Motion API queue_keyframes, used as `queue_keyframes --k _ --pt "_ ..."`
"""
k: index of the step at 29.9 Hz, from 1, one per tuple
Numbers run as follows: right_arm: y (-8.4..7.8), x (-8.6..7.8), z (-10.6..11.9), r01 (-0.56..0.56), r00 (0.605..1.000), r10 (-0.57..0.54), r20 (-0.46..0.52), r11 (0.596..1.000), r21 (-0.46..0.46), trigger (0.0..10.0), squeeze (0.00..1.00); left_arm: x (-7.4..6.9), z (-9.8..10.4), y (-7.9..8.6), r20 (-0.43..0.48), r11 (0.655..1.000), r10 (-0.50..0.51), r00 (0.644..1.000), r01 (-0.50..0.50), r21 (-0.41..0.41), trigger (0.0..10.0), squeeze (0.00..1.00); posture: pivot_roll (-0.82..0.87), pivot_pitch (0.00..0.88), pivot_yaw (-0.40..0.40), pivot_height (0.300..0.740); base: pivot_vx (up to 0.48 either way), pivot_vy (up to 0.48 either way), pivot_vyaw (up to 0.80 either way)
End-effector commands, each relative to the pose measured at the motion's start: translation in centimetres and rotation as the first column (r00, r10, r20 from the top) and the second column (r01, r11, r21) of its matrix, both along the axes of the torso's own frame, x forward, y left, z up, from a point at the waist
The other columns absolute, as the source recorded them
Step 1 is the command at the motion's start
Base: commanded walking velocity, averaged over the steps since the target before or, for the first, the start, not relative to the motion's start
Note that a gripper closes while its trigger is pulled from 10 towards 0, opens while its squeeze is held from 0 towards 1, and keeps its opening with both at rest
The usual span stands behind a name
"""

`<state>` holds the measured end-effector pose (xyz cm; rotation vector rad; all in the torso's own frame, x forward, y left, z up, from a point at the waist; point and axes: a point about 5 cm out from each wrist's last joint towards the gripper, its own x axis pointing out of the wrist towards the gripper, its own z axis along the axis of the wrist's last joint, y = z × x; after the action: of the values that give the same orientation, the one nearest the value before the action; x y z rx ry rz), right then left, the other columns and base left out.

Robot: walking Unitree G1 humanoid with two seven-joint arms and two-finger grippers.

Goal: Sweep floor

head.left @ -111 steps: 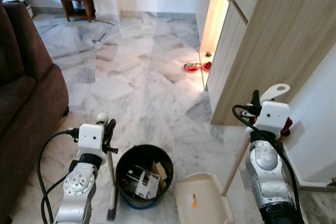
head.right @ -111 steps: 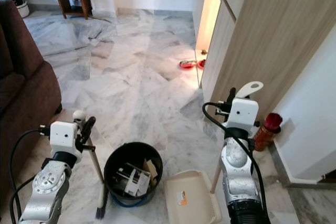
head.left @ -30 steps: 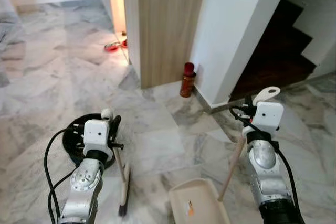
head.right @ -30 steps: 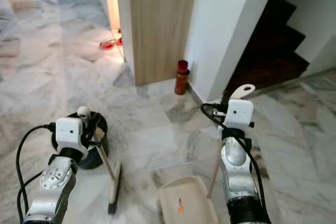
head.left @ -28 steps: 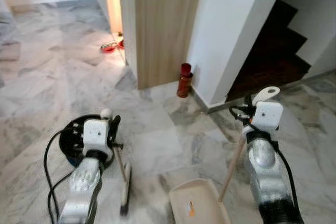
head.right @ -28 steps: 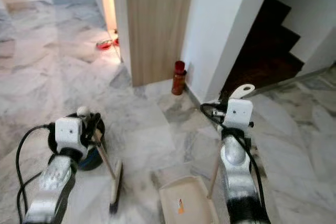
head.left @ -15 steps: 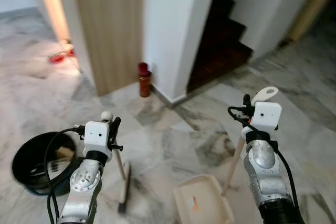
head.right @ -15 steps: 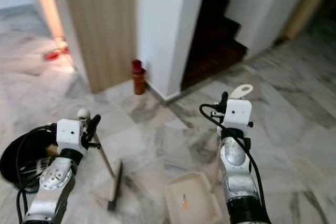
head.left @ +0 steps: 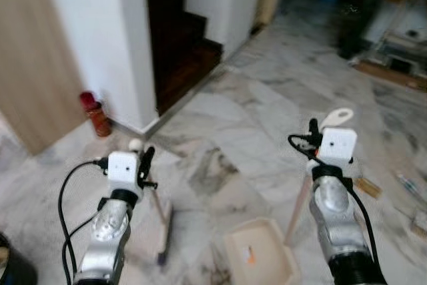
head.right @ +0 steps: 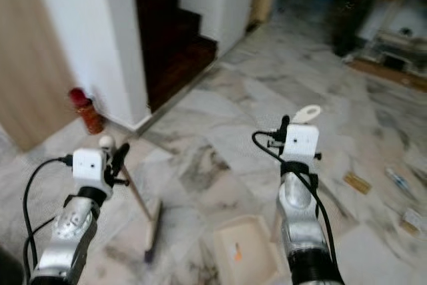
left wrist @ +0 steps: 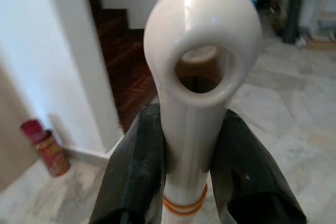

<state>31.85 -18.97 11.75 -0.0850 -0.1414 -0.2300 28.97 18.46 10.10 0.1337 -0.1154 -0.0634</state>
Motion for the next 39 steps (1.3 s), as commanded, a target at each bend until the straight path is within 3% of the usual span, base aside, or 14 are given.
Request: queue_keyframes --k 1,19,39 --pt "-0.3 0.2 0.8 0.012 0.999 -0.011 0.033 1.0 -0.02 10.0 0.0 0.3 0.7 -0.6 0.035 0.999 -0.034 0.999 0.034 -0.002 10.0 0.0 -0.22 0.0 0.019 0.74 0.0 0.0 -0.8" --pt "-0.1 0.2 1.2 0.077 0.995 -0.076 0.063 0.997 -0.013 10.0 0.0 2.2 1.2 0.0 0.022 0.996 -0.084 0.996 0.084 -0.012 10.0 0.0 -0.32 0.0 0.155 0.74 0.0 0.0 -0.8" --pt "0.0 0.4 1.4 0.098 0.993 -0.096 0.07 0.995 -0.014 10.0 0.0 2.7 1.2 0.1 0.022 0.995 -0.093 0.995 0.093 -0.018 10.0 0.0 -0.33 0.0 0.166 0.74 0.0 0.0 -0.72"
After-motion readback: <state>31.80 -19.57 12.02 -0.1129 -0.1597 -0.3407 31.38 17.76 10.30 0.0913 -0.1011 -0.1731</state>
